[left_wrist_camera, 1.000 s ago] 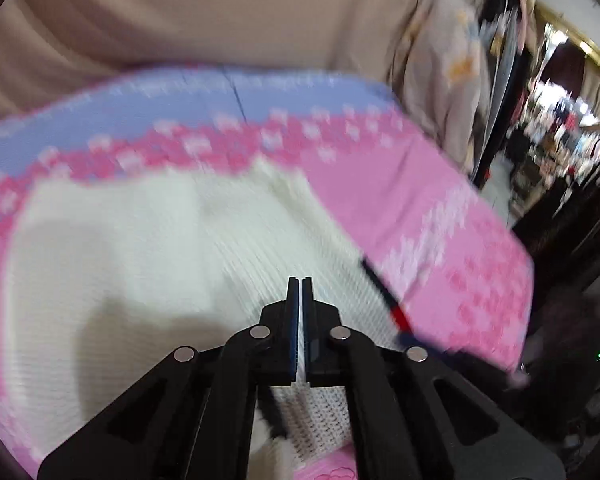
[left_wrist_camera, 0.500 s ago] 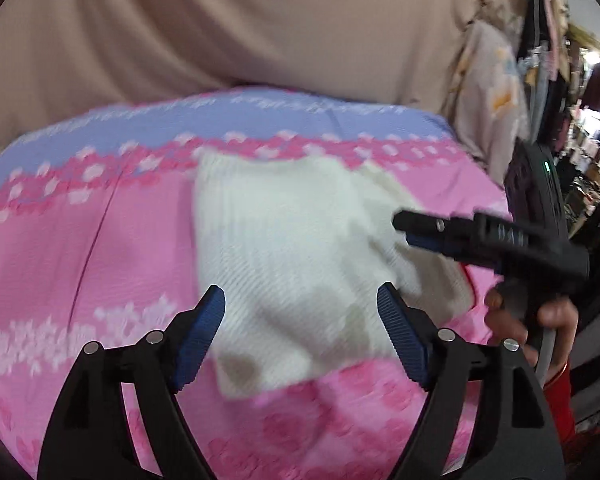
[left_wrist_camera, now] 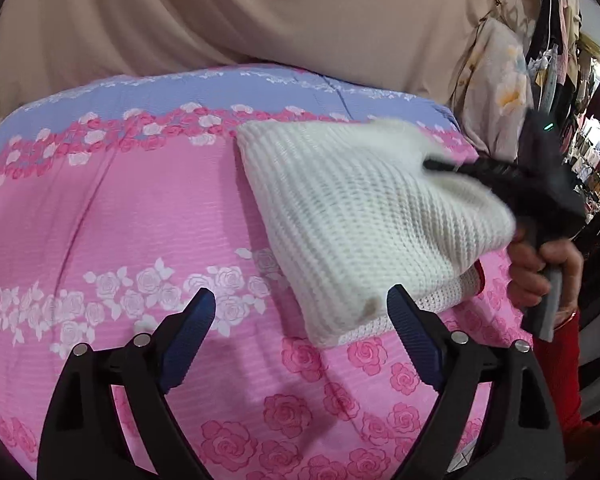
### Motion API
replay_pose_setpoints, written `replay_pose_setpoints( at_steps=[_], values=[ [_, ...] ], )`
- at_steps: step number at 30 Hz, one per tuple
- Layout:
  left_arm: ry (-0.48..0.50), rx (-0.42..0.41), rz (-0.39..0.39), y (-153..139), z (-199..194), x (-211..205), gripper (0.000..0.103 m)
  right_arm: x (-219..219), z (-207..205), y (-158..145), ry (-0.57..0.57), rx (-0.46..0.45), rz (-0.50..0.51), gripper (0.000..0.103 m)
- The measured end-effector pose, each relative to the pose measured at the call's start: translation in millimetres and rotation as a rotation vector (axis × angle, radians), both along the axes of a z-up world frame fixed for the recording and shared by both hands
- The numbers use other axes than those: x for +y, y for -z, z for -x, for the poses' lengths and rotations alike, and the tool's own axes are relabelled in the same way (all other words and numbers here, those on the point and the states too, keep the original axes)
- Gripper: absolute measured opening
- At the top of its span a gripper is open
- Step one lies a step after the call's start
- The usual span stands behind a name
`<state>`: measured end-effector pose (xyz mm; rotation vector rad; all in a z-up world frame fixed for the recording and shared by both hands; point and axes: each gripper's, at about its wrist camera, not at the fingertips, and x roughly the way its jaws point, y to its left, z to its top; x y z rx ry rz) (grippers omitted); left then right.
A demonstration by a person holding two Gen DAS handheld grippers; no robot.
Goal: Fold small clothes
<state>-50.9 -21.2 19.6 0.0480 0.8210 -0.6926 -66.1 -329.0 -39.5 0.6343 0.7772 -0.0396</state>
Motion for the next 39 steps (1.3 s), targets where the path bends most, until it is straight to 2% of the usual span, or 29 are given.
replay_pose_setpoints(
  at_steps=[1,2,4,5,7,8,11,12,14,15,17,18,20,21,22,23,24,26,27,29,30,31,33,35,38,39],
  values=[
    [0.009,0.016,0.001,2,-3,-6,0.085,-1,10,-1,0.004,-0.047,-0.034,0.028],
    [0.016,0.026,0.003,3,-5,-12,0.085,-3,23,-6,0.01,-0.075,-0.042,0.033],
    [0.023,0.024,0.003,1,-7,-21,0.085,6,54,-25,0.055,-0.153,0.011,0.034],
    [0.024,0.019,0.005,0,-6,-24,0.085,13,62,-31,0.045,-0.181,0.02,0.035],
    [0.033,0.016,0.014,-3,-8,-30,0.085,28,79,-40,-0.031,-0.223,0.006,0.044],
    [0.039,0.015,0.018,-4,-7,-33,0.085,39,80,-40,-0.067,-0.217,0.008,0.049],
    [0.057,0.021,0.001,1,-8,-45,0.085,61,77,-22,-0.148,-0.145,0.048,0.049],
    [0.06,0.031,-0.015,6,-9,-49,0.085,66,74,-12,-0.156,-0.123,0.065,0.039],
    [0.063,0.053,-0.048,15,-10,-57,0.083,61,75,-5,-0.138,-0.099,0.058,0.01],
    [0.059,0.064,-0.073,20,-11,-59,0.081,51,85,-9,-0.12,-0.144,0.013,0.01],
    [0.047,0.09,-0.135,30,-13,-60,0.067,41,104,-20,-0.108,-0.227,-0.04,0.009],
    [0.049,0.111,-0.14,34,-15,-58,0.067,34,115,-25,-0.093,-0.256,-0.055,0.009],
    [0.053,0.15,-0.128,40,-17,-51,0.067,31,121,-16,-0.075,-0.217,-0.029,0.009],
    [0.05,0.161,-0.133,44,-18,-49,0.067,29,117,-4,-0.06,-0.162,0.001,0.009],
    [0.045,0.166,-0.141,48,-19,-48,0.067,27,107,23,-0.042,-0.044,0.026,0.009],
    [0.045,0.157,-0.14,50,-17,-48,0.068,25,108,36,-0.045,-0.039,-0.003,0.009],
    [0.048,0.143,-0.149,50,-15,-49,0.069,22,110,35,-0.034,-0.067,-0.022,0.007],
    [0.045,0.124,-0.169,50,-11,-54,0.069,21,116,19,-0.019,-0.077,-0.006,0.011],
    [0.05,0.127,-0.165,48,-10,-53,0.069,21,122,6,0.001,-0.112,0.018,0.019],
    [0.062,0.133,-0.134,42,-9,-48,0.067,20,123,-13,0.026,-0.154,0.072,0.025],
    [0.067,0.125,-0.103,34,-6,-43,0.068,20,123,-13,0.026,-0.154,0.072,0.028],
    [0.067,0.113,-0.081,27,-5,-37,0.07,19,121,-26,0.04,-0.175,0.123,0.032],
    [0.058,0.086,-0.042,14,-2,-30,0.078,14,109,-37,0.047,-0.195,0.175,0.053],
    [0.047,0.054,0.002,-2,-3,-26,0.083,10,84,-38,0.019,-0.193,0.187,0.06],
    [0.011,0.024,0.015,-14,-12,-30,0.085,9,34,-9,-0.041,-0.097,0.146,0.06],
    [0.003,0.021,0.016,-16,-15,-31,0.085,13,26,-2,-0.055,-0.081,0.149,0.041]
  ],
)
